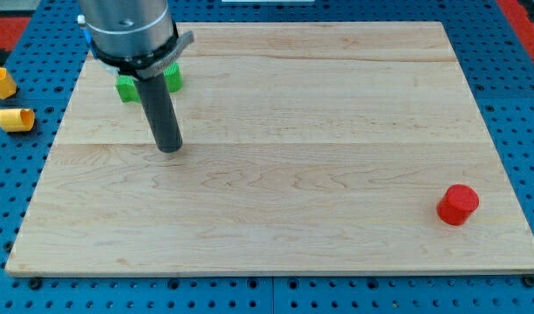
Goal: Move the green star below right to the blue triangle
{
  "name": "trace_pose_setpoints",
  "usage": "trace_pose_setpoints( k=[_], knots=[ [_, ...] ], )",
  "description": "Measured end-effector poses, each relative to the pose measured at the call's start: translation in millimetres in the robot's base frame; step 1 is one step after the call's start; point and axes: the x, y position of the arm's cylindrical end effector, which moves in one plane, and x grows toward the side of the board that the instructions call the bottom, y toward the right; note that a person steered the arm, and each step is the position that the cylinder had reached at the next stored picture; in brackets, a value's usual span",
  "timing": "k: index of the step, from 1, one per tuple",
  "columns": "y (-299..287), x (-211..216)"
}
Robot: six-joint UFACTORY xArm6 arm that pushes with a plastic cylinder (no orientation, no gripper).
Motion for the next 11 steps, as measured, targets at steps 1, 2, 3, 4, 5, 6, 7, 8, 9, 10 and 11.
trace_pose_setpoints(
  k=[1, 2, 3, 4, 5, 6, 7, 8, 9, 10, 11],
  knots=[
    [40, 6],
    [69, 12],
    [-5, -18],
    [-10, -53],
    [-39, -97],
    [-49, -107],
    [-49, -89],
    [-79, -122],
    [-62, -99],
    [-45, -62],
    [3, -62]
  ],
)
